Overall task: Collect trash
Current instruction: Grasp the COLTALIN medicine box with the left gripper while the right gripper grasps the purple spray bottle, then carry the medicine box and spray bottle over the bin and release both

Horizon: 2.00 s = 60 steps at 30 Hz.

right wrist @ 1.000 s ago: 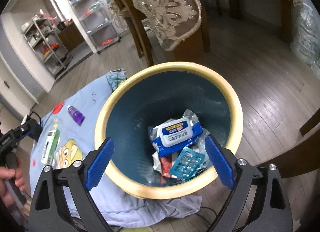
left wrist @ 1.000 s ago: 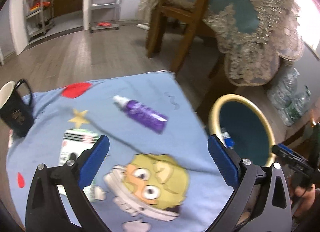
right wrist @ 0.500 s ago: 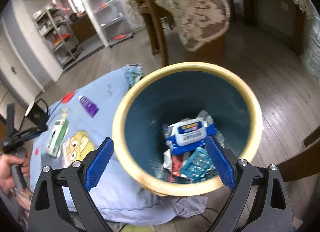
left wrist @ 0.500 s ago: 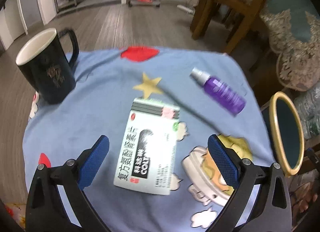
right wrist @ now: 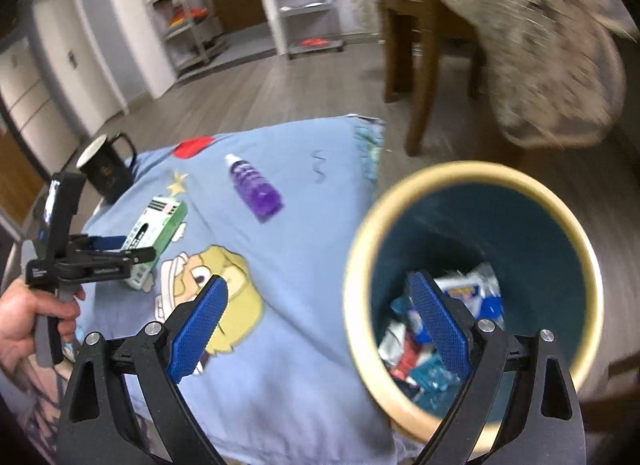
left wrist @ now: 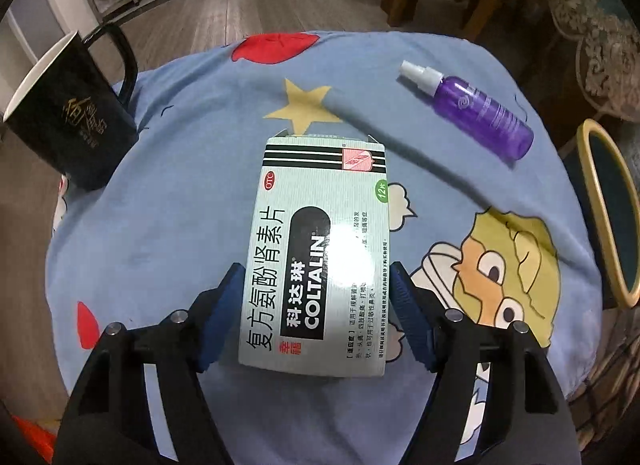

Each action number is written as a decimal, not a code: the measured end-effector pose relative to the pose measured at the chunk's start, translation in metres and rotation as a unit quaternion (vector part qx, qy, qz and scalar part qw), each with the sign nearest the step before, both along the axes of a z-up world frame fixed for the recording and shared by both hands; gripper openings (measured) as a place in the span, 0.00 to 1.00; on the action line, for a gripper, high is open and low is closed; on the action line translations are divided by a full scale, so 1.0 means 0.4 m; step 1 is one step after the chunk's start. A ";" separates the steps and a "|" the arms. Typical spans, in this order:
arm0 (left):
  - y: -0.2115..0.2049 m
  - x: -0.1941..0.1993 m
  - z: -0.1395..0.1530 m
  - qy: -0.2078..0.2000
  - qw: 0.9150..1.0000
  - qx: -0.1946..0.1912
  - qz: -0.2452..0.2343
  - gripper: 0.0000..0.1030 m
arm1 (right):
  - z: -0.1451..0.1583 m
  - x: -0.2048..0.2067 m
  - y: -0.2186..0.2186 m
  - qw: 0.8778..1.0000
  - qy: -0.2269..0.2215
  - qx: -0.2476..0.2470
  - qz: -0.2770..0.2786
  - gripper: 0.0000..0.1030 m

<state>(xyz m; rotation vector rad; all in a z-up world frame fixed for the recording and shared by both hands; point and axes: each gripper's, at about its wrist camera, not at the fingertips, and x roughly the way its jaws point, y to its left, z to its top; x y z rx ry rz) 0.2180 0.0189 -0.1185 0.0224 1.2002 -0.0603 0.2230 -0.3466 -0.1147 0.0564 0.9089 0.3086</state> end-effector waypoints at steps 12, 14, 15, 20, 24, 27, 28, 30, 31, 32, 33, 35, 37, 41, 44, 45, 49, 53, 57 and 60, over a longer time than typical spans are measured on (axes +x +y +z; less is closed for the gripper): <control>0.036 -0.014 0.049 -0.027 0.997 -0.060 0.033 0.69 | -0.050 0.216 0.236 0.992 0.026 -0.082 0.091 0.90; 0.046 -0.016 0.049 -0.027 0.997 -0.065 0.037 0.69 | -0.062 0.253 0.268 0.990 0.028 -0.099 0.100 0.88; 0.047 -0.016 0.046 -0.028 0.997 -0.068 0.039 0.69 | -0.067 0.267 0.280 0.989 0.029 -0.106 0.103 0.87; 0.049 -0.012 0.052 -0.033 0.996 -0.075 0.043 0.69 | -0.101 0.334 0.333 0.980 0.037 -0.147 0.128 0.68; 0.050 -0.019 0.058 -0.034 0.996 -0.078 0.041 0.69 | -0.135 0.361 0.361 0.974 0.051 -0.169 0.144 0.63; 0.051 -0.017 0.057 -0.034 0.995 -0.079 0.041 0.69 | -0.158 0.367 0.362 0.972 0.067 -0.169 0.149 0.51; 0.052 -0.017 0.056 -0.034 0.995 -0.079 0.041 0.69 | -0.162 0.365 0.359 0.973 0.070 -0.164 0.150 0.45; 0.050 -0.015 0.055 -0.035 0.995 -0.079 0.040 0.69 | -0.160 0.356 0.354 0.975 0.071 -0.147 0.152 0.38; 0.050 -0.016 0.056 -0.036 0.995 -0.079 0.040 0.69 | -0.157 0.349 0.351 0.976 0.071 -0.141 0.152 0.35; 0.052 -0.015 0.055 -0.038 0.995 -0.080 0.040 0.69 | -0.151 0.339 0.343 0.977 0.070 -0.130 0.152 0.35; 0.053 -0.016 0.056 -0.040 0.995 -0.082 0.039 0.69 | -0.145 0.331 0.334 0.979 0.069 -0.119 0.149 0.34; 0.055 -0.020 0.057 -0.041 0.995 -0.084 0.037 0.69 | -0.128 0.309 0.309 0.984 0.067 -0.085 0.141 0.33; 0.055 -0.024 0.059 -0.044 0.994 -0.088 0.036 0.69 | -0.110 0.283 0.282 0.987 0.062 -0.060 0.134 0.32; 0.052 -0.026 0.060 -0.046 0.994 -0.096 0.032 0.69 | -0.071 0.215 0.212 0.992 0.053 -0.004 0.117 0.32; 0.045 -0.028 0.067 -0.050 0.993 -0.102 0.028 0.68 | -0.037 0.154 0.159 0.994 0.041 0.030 0.102 0.32; 0.041 -0.029 0.070 -0.052 0.993 -0.104 0.027 0.69 | -0.023 0.138 0.147 0.994 0.038 0.039 0.098 0.32; 0.022 -0.035 0.088 -0.060 0.991 -0.116 0.018 0.68 | 0.016 0.063 0.092 0.994 0.017 0.056 0.091 0.32; -0.018 -0.039 0.104 -0.065 0.989 -0.130 0.003 0.68 | 0.048 -0.016 0.015 0.995 0.002 0.073 0.068 0.32; -0.077 -0.049 0.129 -0.072 0.987 -0.144 -0.024 0.68 | 0.062 -0.073 -0.067 0.996 -0.005 0.087 0.036 0.32; -0.128 -0.057 0.148 -0.075 0.984 -0.154 -0.044 0.68 | 0.064 -0.104 -0.125 0.995 -0.010 0.098 0.009 0.32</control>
